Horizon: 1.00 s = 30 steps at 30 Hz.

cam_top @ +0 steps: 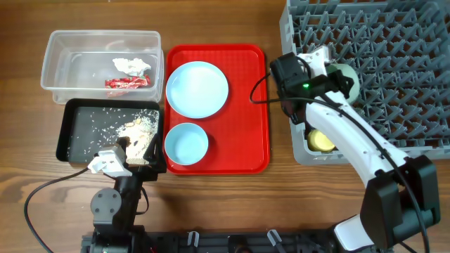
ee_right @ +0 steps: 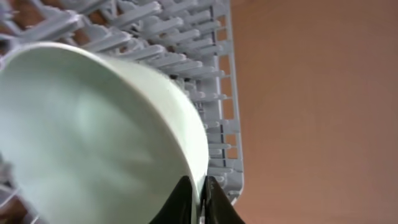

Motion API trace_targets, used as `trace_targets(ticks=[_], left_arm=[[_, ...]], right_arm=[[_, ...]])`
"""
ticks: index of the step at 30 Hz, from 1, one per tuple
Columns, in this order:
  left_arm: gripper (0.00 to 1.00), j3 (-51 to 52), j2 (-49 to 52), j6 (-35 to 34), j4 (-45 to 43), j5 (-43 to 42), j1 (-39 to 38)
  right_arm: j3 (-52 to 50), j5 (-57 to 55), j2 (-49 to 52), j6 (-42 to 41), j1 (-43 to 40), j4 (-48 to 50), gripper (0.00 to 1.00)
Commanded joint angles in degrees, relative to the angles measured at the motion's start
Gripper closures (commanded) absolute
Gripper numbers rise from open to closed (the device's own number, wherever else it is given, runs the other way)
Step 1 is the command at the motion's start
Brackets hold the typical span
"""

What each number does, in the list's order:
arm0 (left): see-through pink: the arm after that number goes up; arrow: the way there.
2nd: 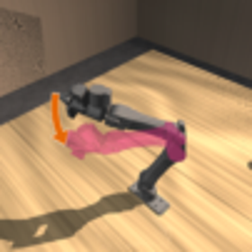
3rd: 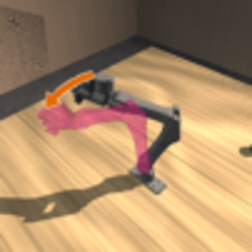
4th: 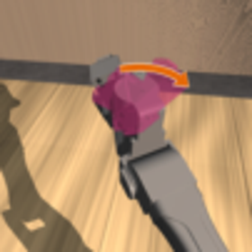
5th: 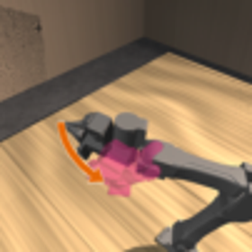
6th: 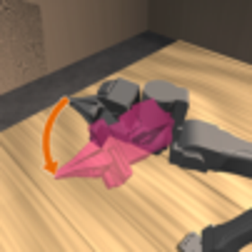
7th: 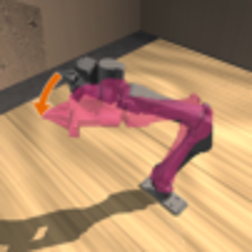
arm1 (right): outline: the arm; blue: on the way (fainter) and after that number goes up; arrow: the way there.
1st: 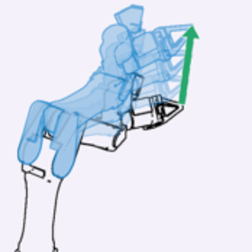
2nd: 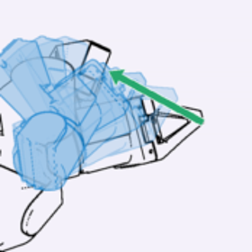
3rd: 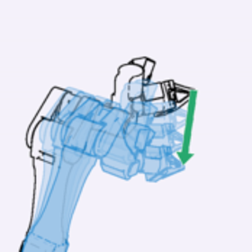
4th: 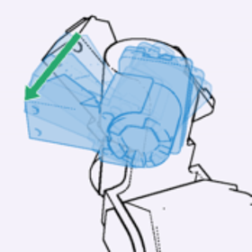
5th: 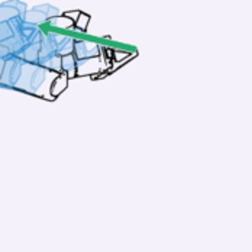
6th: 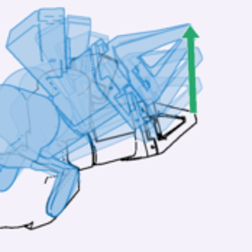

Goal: Sort waste into correct bins and load items into the dishwasher rack
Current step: 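Reach the right gripper to the light-blue bowl and grasp its rim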

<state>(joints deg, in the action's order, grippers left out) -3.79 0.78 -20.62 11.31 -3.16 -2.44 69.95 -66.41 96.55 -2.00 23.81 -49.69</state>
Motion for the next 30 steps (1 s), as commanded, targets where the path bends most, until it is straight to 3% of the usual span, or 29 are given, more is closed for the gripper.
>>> trace_targets(ticks=[1,8,13,18,22,25,26,28,30], left_arm=[[0.00,0.39,-0.61,0.31,-0.17,-0.87,0.42],[0.00,0.39,-0.61,0.31,-0.15,-0.87,0.42],[0.00,0.39,-0.61,0.31,-0.17,-0.87,0.42],[0.00,0.39,-0.61,0.31,-0.17,-0.87,0.42],[0.00,0.39,-0.61,0.31,-0.17,-0.87,0.42],[0.00,0.39,-0.61,0.31,-0.17,-0.87,0.42],[0.00,0.39,-0.61,0.31,-0.17,-0.87,0.42],[0.00,0.39,-0.61,0.31,-0.17,-0.87,0.42],[0.00,0.39,-0.61,0.31,-0.17,-0.87,0.42]], right_arm=[[-0.22,5.16,1.92,0.48,1.40,-1.01,0.90],[-0.20,6.23,1.75,-0.09,4.66,-2.54,0.78],[0.37,8.68,-0.07,-4.42,8.94,-4.70,0.61],[4.24,25.55,-4.83,-8.90,11.10,-8.90,0.57],[8.74,46.51,-9.01,-8.44,12.35,-9.88,0.57],[9.70,75.80,-12.72,-5.64,12.76,-4.68,0.07],[9.70,81.11,-13.00,-5.66,12.76,-3.15,0.07],[9.68,92.06,-13.18,-6.78,12.79,1.14,0.21],[9.53,92.94,-12.37,-13.62,12.87,3.80,0.31]])
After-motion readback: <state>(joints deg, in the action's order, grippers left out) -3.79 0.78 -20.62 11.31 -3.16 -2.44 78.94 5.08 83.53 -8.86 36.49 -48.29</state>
